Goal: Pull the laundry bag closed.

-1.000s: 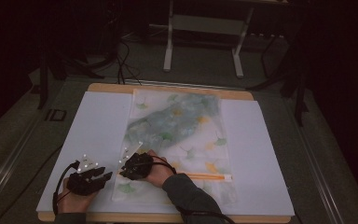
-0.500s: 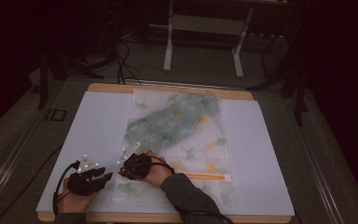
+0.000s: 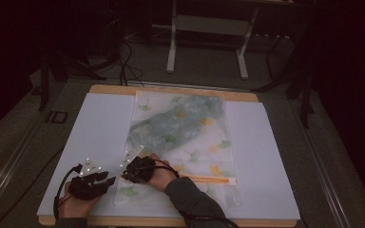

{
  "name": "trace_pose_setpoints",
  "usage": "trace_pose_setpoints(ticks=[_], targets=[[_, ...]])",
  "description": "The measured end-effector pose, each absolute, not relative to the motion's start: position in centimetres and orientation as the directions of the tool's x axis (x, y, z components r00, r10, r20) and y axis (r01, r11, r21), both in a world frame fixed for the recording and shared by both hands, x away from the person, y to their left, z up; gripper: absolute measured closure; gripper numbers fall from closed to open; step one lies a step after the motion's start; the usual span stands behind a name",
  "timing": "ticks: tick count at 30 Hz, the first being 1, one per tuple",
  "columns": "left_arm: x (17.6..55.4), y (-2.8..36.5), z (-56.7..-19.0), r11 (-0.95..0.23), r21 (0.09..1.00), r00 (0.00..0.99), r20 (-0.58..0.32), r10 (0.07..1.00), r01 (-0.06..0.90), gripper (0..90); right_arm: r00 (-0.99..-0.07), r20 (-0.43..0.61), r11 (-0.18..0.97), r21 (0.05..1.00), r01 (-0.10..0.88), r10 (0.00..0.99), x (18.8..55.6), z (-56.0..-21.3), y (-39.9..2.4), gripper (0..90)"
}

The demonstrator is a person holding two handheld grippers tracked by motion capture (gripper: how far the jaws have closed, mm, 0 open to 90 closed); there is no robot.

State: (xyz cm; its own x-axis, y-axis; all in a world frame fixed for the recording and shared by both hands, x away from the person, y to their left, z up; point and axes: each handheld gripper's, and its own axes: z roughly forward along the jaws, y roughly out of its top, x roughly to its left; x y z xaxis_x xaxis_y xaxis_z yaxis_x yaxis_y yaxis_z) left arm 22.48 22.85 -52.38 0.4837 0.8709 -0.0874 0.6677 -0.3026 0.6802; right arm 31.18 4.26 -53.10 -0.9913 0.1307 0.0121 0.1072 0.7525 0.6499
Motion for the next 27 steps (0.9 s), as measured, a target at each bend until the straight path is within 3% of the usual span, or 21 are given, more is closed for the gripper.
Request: trace_pose_setpoints(ticks=[27], targets=[[23.7,21.2,-53.2,-0.284,0.659,0.546,-0.231,0.805,0.697,57.0,-0.991,-0.04,0.758,0.649,0.072,0.128,30.5,-51.5,3.3,83.4]])
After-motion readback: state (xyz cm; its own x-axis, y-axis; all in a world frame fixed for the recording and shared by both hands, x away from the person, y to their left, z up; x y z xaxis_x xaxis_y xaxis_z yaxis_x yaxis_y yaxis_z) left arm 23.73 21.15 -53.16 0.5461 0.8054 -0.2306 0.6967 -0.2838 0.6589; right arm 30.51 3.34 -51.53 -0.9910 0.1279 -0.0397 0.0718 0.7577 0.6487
